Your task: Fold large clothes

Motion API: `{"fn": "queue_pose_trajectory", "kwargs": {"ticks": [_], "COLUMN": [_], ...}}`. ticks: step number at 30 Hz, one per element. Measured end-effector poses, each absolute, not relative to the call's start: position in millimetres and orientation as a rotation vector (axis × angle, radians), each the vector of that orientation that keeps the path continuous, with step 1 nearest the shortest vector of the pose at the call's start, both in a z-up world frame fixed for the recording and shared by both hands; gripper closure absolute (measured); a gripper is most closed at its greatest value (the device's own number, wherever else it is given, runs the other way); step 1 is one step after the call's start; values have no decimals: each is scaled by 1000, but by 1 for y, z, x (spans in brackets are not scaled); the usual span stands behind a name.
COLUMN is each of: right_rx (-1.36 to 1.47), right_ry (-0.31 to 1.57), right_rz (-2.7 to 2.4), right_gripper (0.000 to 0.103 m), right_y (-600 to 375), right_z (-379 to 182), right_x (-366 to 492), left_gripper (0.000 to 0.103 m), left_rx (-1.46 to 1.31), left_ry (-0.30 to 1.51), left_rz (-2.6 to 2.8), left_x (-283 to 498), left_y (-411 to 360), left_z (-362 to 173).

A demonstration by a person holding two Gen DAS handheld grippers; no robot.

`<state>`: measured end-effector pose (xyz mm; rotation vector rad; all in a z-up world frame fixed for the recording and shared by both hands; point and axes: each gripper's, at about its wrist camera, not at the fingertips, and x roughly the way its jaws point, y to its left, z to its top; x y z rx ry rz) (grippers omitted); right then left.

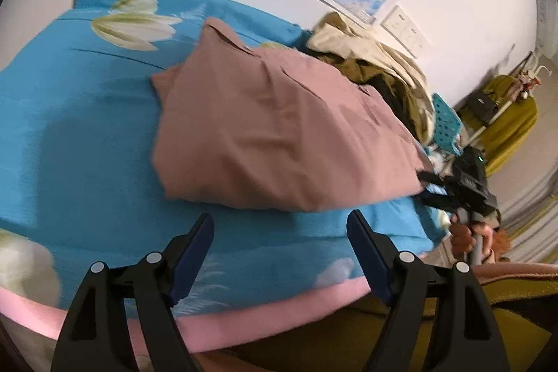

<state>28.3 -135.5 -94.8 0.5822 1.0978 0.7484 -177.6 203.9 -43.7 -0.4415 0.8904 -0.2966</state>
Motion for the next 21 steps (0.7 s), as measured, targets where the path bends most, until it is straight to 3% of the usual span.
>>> {"fn": "queue_pose_trajectory", "kwargs": {"ticks": [8,15,21], "right_rx": [600,595,612], "right_ry": [1087,1080,1071], "right_rz": [733,731,726], "right_gripper": [39,35,35], "right_y": [-133,-128,-128], "right_z": [-94,-94,-96], "right_x": [27,27,29], "left_gripper": [28,8,7], "left_rx": [-468,-608,-732], "left_ry": [993,973,928], "left_rz": [-372,-380,-366], "left_x": [-154,-134,-113], "left_y": [171,171,177], "left_z": [-67,-73,-76]}}
